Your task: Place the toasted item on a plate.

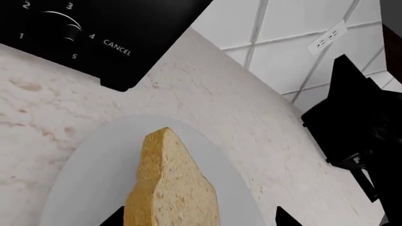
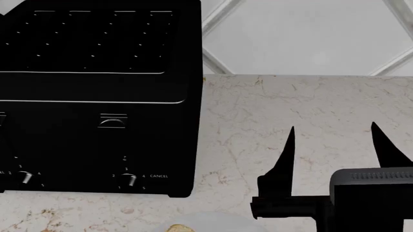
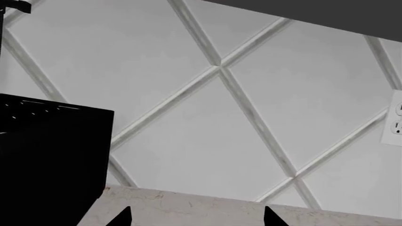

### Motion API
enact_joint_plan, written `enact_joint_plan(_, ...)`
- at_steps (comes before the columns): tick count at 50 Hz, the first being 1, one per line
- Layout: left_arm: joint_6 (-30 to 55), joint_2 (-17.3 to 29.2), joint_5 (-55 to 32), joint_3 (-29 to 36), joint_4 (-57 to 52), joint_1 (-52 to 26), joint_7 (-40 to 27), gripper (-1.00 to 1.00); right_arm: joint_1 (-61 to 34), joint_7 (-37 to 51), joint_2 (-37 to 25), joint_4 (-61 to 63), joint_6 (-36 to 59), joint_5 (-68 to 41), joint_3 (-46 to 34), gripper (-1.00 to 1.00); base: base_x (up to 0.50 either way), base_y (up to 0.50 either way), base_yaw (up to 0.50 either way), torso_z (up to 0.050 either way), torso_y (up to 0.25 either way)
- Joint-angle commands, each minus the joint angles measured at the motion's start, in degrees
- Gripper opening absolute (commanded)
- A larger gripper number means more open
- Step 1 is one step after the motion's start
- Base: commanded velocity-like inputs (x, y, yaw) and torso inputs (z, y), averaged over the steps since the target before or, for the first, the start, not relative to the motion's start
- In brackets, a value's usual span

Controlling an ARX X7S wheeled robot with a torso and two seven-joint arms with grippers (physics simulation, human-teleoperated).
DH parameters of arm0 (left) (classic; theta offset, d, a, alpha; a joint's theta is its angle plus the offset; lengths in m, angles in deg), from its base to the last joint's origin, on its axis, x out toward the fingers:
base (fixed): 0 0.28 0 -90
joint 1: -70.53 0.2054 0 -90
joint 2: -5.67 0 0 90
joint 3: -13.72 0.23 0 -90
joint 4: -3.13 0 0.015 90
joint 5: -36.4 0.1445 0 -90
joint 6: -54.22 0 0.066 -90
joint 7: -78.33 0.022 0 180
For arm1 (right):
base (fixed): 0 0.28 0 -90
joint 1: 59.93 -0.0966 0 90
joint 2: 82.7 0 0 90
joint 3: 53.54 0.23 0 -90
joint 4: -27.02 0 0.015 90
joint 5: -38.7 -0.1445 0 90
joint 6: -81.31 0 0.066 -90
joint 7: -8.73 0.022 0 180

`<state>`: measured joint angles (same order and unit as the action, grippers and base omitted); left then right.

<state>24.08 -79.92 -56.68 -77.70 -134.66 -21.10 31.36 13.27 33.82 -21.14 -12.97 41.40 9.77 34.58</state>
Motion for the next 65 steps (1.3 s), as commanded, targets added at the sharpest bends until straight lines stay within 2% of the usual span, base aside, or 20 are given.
enact_joint_plan(1, -1.27, 1.02, 1.14, 0.92, -0.39, -0.34, 0.35, 1.0, -0.59, 0.13, -0.03, -0.3, 0.02, -0.31, -0.15, 1.0, 0.0, 0.0, 0.0, 0.0, 0.0)
enact_joint_plan(21, -1.57, 4.58, 3.29, 1.17, -3.85, -2.91, -1.78, 1.0, -0.42, 0.32, -0.2, -0.36, -0.73, -0.55, -0.27, 1.0, 0.0, 0.0, 0.0, 0.0, 0.0)
enact_joint_plan(24, -0.88, 4.84, 5.38, 1.84, -4.85, -2.89, -0.71, 1.0, -0.22, 0.37, -0.19, -0.46, -0.99, -0.49, -0.27, 1.0, 0.0, 0.0, 0.0, 0.0, 0.0)
enact_joint_plan(26, 1.26, 5.73, 10.65, 3.6, -6.58, -2.88, 1.98, 1.0, -0.11, 0.36, -0.22, -0.26, -1.0, -0.72, -0.09, 1.0, 0.0, 0.0, 0.0, 0.0, 0.0)
enact_joint_plan(34, 3.79, 7.43, 20.92, 8.39, -10.92, -4.13, 6.19, 1.0, 0.55, 0.48, -0.28, -0.31, -1.65, -0.61, -0.06, 1.0, 0.0, 0.0, 0.0, 0.0, 0.0)
enact_joint_plan(38, 2.89, 8.45, 23.72, 9.32, -11.99, -6.28, 5.92, 1.0, 0.79, 0.43, -0.27, -0.25, -1.96, -0.63, -0.12, 1.0, 0.0, 0.0, 0.0, 0.0, 0.0)
enact_joint_plan(40, 2.17, 9.33, 21.91, 10.21, -11.99, -7.52, 3.6, 1.0, 0.98, 0.47, -0.31, -0.09, -2.04, -0.69, 0.01, 1.0, 0.0, 0.0, 0.0, 0.0, 0.0)
enact_joint_plan(45, -5.1, 16.76, 22.72, 19.42, -12.18, -14.26, -2.3, 1.0, 1.24, 0.62, -0.34, -0.08, -2.2, -0.83, 0.28, 1.0, 0.0, 0.0, 0.0, 0.0, 0.0)
enact_joint_plan(50, -11.57, 23.13, 17.04, 25.53, -12.17, -23.6, -10.64, 1.0, 0.37, 0.73, -0.42, -0.02, -1.64, -1.24, 0.21, 1.0, 0.0, 0.0, 0.0, 0.0, 0.0)
enact_joint_plan(52, -14.25, 24.41, 12.37, 23.43, -11.61, -25.19, -12.32, 1.0, 0.39, 0.73, -0.36, -0.26, -1.99, -1.07, 0.13, 1.0, 0.0, 0.0, 0.0, 0.0, 0.0)
enact_joint_plan(58, -14.82, 29.94, 5.82, 19.59, -11.16, -34.65, -17.23, 1.0, 0.31, 0.86, -0.6, 0.11, -1.68, -1.55, 0.47, 1.0, 0.0, 0.0, 0.0, 0.0, 0.0)
enact_joint_plan(65, -15.95, 37.32, 0.64, 14.29, -9.76, -42.08, -20.14, 1.0, 0.66, 1.26, -0.75, 0.75, -1.49, -1.99, 1.01, 1.0, 0.0, 0.0, 0.0, 0.0, 0.0)
